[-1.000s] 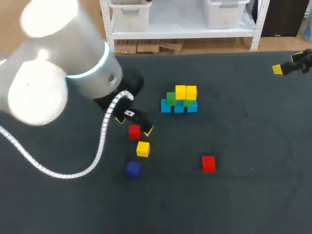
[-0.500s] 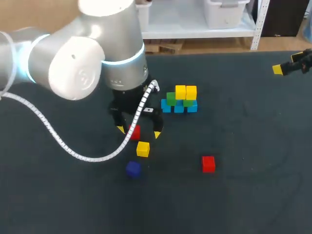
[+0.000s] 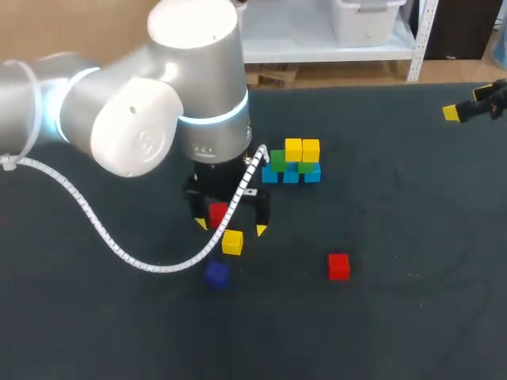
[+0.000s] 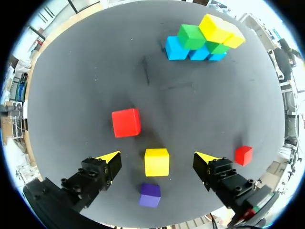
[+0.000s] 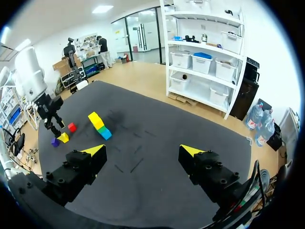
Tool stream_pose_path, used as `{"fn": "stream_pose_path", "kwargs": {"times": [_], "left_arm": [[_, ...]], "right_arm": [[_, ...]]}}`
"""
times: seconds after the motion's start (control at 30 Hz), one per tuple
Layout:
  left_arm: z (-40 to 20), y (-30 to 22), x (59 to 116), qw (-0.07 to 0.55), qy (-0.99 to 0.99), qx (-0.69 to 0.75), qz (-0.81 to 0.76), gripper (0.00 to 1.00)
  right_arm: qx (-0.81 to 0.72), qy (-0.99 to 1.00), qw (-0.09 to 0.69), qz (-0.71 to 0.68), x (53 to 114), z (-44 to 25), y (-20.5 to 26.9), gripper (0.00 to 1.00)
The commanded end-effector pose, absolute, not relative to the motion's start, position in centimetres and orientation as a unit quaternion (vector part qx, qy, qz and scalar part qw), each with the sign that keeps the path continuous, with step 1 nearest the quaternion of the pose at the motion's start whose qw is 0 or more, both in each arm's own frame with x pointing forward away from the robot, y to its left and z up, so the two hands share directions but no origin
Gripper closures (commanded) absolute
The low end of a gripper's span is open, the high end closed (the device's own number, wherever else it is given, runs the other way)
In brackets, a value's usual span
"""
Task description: Place the blue cubes, place green cubes on the blue cubes, place the yellow cubes on the green cubes, then place the red cubes on the yellow cubes, and place purple cube on the red cubes.
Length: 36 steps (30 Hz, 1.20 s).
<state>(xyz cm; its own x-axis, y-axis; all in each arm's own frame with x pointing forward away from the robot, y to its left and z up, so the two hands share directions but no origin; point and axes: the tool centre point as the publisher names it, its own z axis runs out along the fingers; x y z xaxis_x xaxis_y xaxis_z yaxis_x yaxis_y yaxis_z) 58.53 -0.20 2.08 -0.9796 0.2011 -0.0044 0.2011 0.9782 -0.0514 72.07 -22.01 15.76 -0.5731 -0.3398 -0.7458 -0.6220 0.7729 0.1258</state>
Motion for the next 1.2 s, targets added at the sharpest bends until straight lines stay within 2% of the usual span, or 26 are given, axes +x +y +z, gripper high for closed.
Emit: {"fn": "stream_pose_path", "kwargs": {"times": [0.03,0.43,0.5,0.53,0.57,0.63,0.7,0.9,0.93,0.97,1.0,1.03,1.2], "left_arm": [[1.8,-0.2,57.8,-0.007,-0.995,-0.093,0.026,0.0],[0.9,0.1,57.8,-0.014,-0.996,-0.082,0.031,0.0],[0.7,0.0,57.8,-0.013,-0.996,-0.082,0.031,0.19],[0.6,0.1,57.8,-0.012,-0.996,-0.083,0.031,0.24],[0.6,0.1,57.9,-0.012,-0.996,-0.084,0.03,0.24],[0.3,0.1,58.0,-0.011,-0.996,-0.087,0.03,0.45],[0.2,0.1,58.1,-0.007,-0.996,-0.089,0.03,0.5],[0.0,0.1,57.9,0.003,-0.995,-0.093,0.028,0.52],[0.0,0.2,57.9,0.003,-0.995,-0.093,0.027,0.58],[0.1,0.2,57.9,0.003,-0.995,-0.093,0.025,0.68],[0.2,0.3,57.9,0.004,-0.995,-0.096,0.023,0.88],[0.4,0.3,57.8,0.007,-0.995,-0.101,0.021,1.0],[2.4,0.6,57.8,0.01,-0.989,-0.144,0.022,1.0]], "right_arm": [[-0.278,0.865,0.37,0.193,72.2,15.7,-22.1,0.0],[-0.278,0.865,0.37,0.193,72.2,15.7,-22.1,0.0],[-0.278,0.865,0.37,0.193,72.2,15.7,-22.1,0.0],[-0.278,0.865,0.37,0.193,72.2,15.7,-22.1,0.0],[-0.278,0.865,0.37,0.193,72.2,15.7,-22.1,0.0],[-0.278,0.865,0.37,0.193,72.2,15.7,-22.1,0.0],[-0.278,0.865,0.37,0.193,72.2,15.7,-22.1,0.0],[-0.278,0.865,0.37,0.193,72.2,15.7,-22.1,0.0],[-0.278,0.865,0.37,0.193,72.2,15.7,-22.1,0.0],[-0.278,0.865,0.37,0.193,72.2,15.7,-22.1,0.0],[-0.278,0.865,0.37,0.193,72.2,15.7,-22.1,0.0],[-0.278,0.865,0.37,0.193,72.2,15.7,-22.1,0.0],[-0.278,0.865,0.37,0.193,72.2,15.7,-22.1,0.0]]}}
